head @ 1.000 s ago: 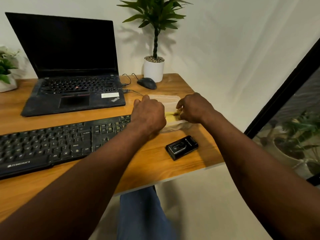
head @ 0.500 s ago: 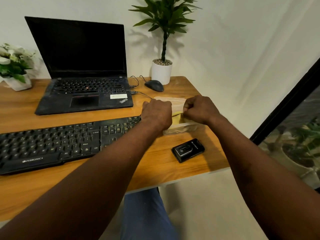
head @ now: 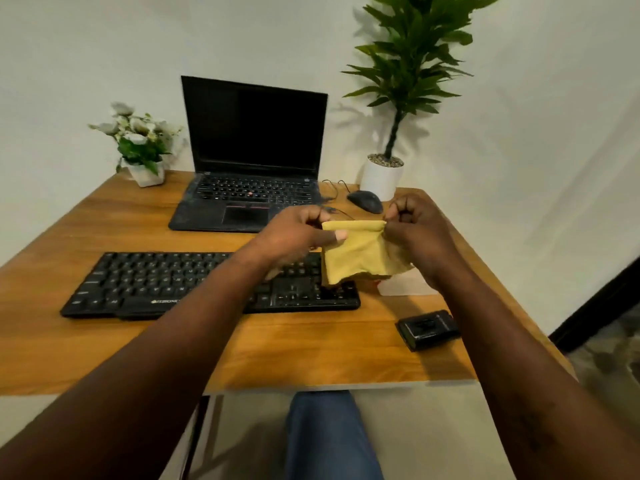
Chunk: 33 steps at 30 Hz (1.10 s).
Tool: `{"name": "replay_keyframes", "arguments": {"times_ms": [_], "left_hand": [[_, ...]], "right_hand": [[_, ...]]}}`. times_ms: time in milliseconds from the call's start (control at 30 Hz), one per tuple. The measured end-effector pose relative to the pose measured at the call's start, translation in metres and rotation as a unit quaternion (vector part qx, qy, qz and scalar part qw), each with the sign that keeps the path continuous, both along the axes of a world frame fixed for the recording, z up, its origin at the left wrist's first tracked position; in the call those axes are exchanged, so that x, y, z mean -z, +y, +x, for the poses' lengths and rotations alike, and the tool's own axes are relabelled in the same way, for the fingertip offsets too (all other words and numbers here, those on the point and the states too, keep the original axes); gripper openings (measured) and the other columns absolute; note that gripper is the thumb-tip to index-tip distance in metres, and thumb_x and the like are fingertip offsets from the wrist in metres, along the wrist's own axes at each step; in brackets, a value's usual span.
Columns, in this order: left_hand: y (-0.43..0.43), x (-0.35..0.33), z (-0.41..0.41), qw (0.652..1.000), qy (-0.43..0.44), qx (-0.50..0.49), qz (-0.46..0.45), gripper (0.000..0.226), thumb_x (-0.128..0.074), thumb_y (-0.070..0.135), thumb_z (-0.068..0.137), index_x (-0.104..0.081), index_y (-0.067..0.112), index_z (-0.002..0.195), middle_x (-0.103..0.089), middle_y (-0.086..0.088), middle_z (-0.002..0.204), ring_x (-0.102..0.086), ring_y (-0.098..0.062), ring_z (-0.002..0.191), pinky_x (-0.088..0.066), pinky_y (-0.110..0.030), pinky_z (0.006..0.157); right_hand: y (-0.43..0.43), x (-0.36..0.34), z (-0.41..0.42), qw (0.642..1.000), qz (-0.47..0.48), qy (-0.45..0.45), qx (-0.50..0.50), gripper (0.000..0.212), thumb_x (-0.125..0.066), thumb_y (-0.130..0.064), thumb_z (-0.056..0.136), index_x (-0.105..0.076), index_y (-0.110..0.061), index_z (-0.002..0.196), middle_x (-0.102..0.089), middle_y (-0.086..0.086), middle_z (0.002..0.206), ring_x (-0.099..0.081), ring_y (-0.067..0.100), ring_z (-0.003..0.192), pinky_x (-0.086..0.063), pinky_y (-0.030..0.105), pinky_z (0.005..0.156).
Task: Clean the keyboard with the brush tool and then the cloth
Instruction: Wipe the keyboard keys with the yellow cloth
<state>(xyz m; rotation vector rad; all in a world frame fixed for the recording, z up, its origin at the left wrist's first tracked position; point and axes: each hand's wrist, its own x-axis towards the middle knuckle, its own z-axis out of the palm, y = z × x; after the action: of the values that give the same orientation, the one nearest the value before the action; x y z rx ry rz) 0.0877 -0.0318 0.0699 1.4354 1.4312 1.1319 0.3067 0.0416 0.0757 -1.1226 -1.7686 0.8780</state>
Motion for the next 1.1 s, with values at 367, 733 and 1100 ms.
{"name": "replay_keyframes", "arguments": {"times_ms": [367,733,1100], "left_hand": [[-0.099,0.036,-0.103,0.987,-0.024,-0.141,0.071,0.014,-0.075,0.022,0.095,-0.07,0.017,0.107,-0.072,-0.003,0.073,-0.066,-0.016,0.065,-0.052,-0.03,0.058],[-0.184,0.08,-0.23,0.873,0.367,-0.321,-0.021,0.074,-0.055,0.081,0.083,-0.055,0.034,0.14,-0.059,0.005,0.135,-0.051,-0.018,0.121,-0.051,-0.046,0.094],[-0.2,0.104,-0.257,0.88,0.365,-0.295,-0.067,0.095,-0.071,0.079,0.073,-0.032,0.046,0.153,-0.056,0.027,0.13,-0.036,-0.014,0.132,-0.031,-0.044,0.102]], "right_hand": [[-0.065,0.011,-0.135,0.939,-0.075,-0.181,-0.283,0.019,-0.075,-0.041,0.092,-0.078,-0.023,0.099,-0.078,-0.003,0.093,-0.073,0.018,0.085,-0.054,0.042,0.073],[-0.085,0.027,-0.275,0.97,-0.104,-0.071,-0.21,0.017,-0.064,-0.036,0.102,-0.066,-0.02,0.097,-0.074,0.001,0.092,-0.07,0.021,0.082,-0.053,0.04,0.073],[-0.099,0.049,-0.383,0.83,0.233,-0.402,-0.308,0.034,-0.049,-0.017,0.102,-0.063,-0.025,0.131,-0.071,0.012,0.109,-0.064,0.033,0.098,-0.054,0.044,0.078]]}}
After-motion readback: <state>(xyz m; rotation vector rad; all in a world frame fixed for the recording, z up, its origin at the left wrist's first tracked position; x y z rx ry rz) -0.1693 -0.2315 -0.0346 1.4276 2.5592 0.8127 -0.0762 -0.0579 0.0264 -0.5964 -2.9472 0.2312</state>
